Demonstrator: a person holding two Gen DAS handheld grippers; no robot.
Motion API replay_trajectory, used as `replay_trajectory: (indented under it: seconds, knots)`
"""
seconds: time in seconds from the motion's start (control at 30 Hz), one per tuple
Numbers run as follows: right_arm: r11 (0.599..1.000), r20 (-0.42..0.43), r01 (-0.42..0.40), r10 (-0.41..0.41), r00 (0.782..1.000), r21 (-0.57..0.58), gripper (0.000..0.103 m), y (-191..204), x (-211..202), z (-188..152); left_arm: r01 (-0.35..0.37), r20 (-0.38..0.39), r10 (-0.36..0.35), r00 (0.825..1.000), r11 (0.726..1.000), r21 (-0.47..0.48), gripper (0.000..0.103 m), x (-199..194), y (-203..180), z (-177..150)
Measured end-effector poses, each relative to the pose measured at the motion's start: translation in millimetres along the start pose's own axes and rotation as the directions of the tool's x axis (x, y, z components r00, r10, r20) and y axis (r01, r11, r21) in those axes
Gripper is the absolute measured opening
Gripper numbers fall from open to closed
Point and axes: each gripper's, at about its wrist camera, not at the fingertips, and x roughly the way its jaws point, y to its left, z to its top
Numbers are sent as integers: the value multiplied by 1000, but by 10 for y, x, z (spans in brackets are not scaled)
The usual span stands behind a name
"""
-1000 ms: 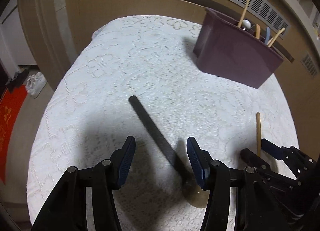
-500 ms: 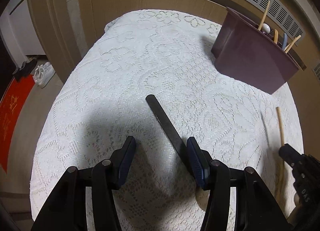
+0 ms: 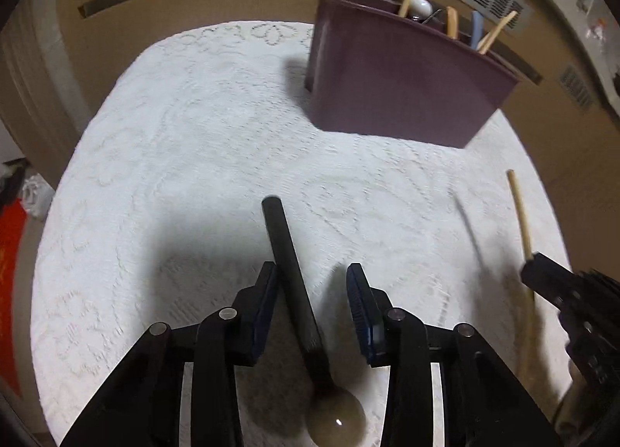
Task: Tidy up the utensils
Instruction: 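Grasp the black-handled spoon with the left tool while the right tool grasps the last chopstick, then lift the black spoon and chopstick above the purple caddy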
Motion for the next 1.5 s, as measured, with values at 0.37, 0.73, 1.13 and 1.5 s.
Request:
replay_trajectory:
  seconds: [0.37, 0.73, 1.13, 1.5]
  knots:
    - [999, 10, -21, 21, 1000, 28, 7, -55, -21, -57, -128, -35, 133, 990, 984, 123, 25, 152, -173, 37]
    - [993, -39, -96, 99, 994, 73, 7, -110, 40, 109, 80, 6, -79, 997, 993, -85, 12, 148, 130, -37]
    - [998, 3, -53, 53, 999, 36, 7, -65, -74, -66, 81, 119, -80, 990, 997, -4, 12, -269, -49, -301]
    - [1000, -96, 26, -27, 995, -15, 28, -52, 398, 5, 96, 245, -101, 964, 995, 31, 12, -786, -107, -352]
